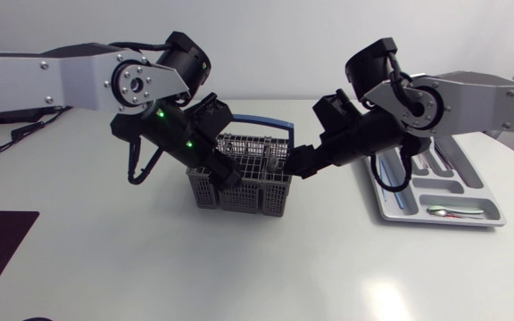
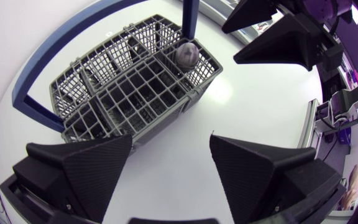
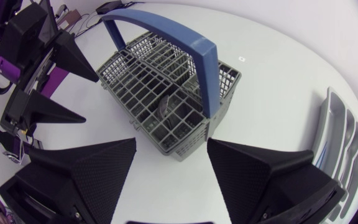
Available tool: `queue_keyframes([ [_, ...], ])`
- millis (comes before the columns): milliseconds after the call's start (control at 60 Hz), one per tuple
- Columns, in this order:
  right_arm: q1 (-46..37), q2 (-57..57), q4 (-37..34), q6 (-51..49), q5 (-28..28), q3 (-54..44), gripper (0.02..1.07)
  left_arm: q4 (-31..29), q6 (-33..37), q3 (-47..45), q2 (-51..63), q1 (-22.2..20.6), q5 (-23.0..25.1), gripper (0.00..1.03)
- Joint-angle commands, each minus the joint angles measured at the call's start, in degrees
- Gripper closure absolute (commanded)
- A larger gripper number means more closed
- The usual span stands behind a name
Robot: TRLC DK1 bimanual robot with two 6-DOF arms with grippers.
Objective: Unload the cutlery basket into the drawer organizer.
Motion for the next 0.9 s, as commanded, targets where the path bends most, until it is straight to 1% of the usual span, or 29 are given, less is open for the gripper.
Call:
queue_keyframes([
  [0, 0.71, 2.24, 0.93, 2.76, -0.53, 1.58, 0.35, 1.29, 1.38, -2.66, -2.28, 0.33, 0.14, 0.11],
  [33, 0.71, 2.85, 1.46, 3.11, -1.23, 1.76, 0.39, 1.99, 1.65, -3.37, -2.80, 0.33, 0.23, 0.11],
  [133, 0.71, 3.91, 2.78, 3.47, -1.93, 2.28, 0.45, 4.54, 1.73, -5.65, -4.30, 0.95, 1.28, 0.11],
  [383, 2.55, 6.72, 5.50, 6.01, -2.02, 4.74, 0.48, 11.66, 1.73, -11.54, -9.66, 2.27, 6.03, 0.11],
  [467, 2.81, 7.33, 6.03, 6.37, -2.02, 4.83, 0.48, 12.89, 2.88, -12.95, -10.89, 2.27, 7.52, 0.11],
  [533, 2.81, 8.04, 6.91, 6.63, -2.02, 4.83, 0.49, 14.21, 4.46, -14.62, -12.38, 2.71, 11.12, 0.11],
  [567, 2.81, 8.48, 6.91, 6.63, -2.11, 4.92, 0.51, 14.65, 5.34, -15.58, -13.18, 2.97, 13.58, 0.11],
  [650, 2.99, 9.35, 7.70, 6.63, -2.20, 5.09, 0.51, 15.97, 7.01, -17.34, -14.58, 3.67, 17.63, 0.11],
  [700, 3.08, 9.88, 7.79, 6.81, -2.29, 5.27, 0.51, 16.32, 7.62, -18.04, -14.93, 3.76, 18.51, 0.10],
  [717, 3.08, 10.15, 7.96, 6.89, -2.37, 5.27, 0.52, 16.58, 8.33, -18.66, -15.20, 3.85, 19.65, 0.08],
  [750, 3.25, 10.50, 8.32, 6.98, -2.37, 5.27, 0.54, 16.85, 9.03, -19.19, -15.37, 4.20, 20.35, 0.08],
  [817, 3.52, 11.02, 8.58, 7.07, -2.37, 5.36, 0.55, 17.20, 10.17, -19.98, -15.37, 4.38, 20.79, 0.08],
  [833, 3.61, 11.20, 8.93, 7.07, -2.37, 5.36, 0.57, 17.37, 11.23, -20.50, -15.37, 4.55, 21.32, 0.08],
  [883, 3.87, 11.64, 9.63, 7.33, -2.37, 5.27, 0.60, 17.81, 12.72, -21.56, -15.46, 5.08, 22.46, 0.08],
])
